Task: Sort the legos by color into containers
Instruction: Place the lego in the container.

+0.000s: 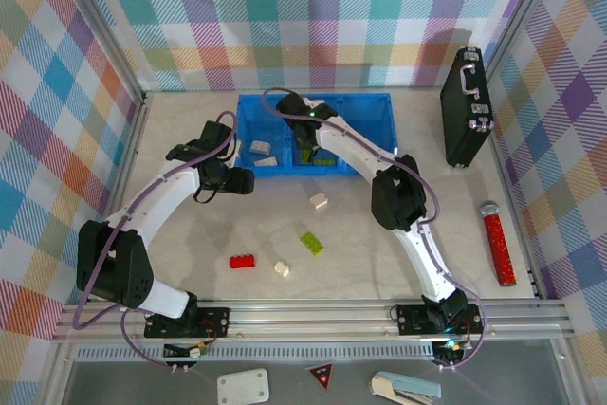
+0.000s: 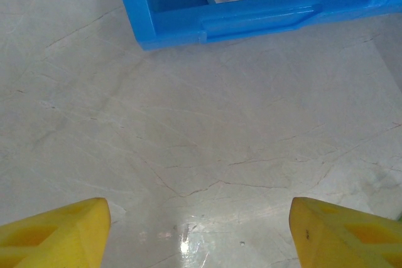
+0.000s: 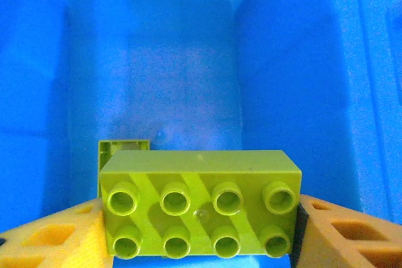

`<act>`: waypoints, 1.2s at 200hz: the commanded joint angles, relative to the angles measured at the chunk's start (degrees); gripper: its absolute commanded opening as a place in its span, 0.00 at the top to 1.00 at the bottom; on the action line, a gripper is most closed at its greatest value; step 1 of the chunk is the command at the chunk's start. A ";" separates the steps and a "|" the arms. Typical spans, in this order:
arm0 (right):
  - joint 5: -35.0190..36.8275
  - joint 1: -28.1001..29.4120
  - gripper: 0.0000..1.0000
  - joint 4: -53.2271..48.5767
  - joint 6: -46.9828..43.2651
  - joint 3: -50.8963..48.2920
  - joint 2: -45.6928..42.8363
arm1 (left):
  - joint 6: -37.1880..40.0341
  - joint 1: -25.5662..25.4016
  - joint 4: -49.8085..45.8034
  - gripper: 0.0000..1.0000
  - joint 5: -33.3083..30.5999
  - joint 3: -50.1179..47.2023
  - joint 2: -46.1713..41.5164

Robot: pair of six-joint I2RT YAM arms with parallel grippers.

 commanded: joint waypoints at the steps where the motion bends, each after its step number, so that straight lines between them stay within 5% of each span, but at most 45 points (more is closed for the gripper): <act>1: 4.24 -0.08 0.35 1.05 -2.69 2.15 2.03 | 0.29 0.80 -0.88 0.25 -0.37 0.84 -0.31; 129: 5.66 -1.29 0.34 14.19 -4.62 1.77 8.45 | 0.21 1.50 -1.05 0.25 0.45 1.44 1.40; 240: -0.44 -2.35 0.25 10.72 -1.39 2.14 7.58 | 0.17 1.83 -1.08 0.26 0.96 1.77 2.15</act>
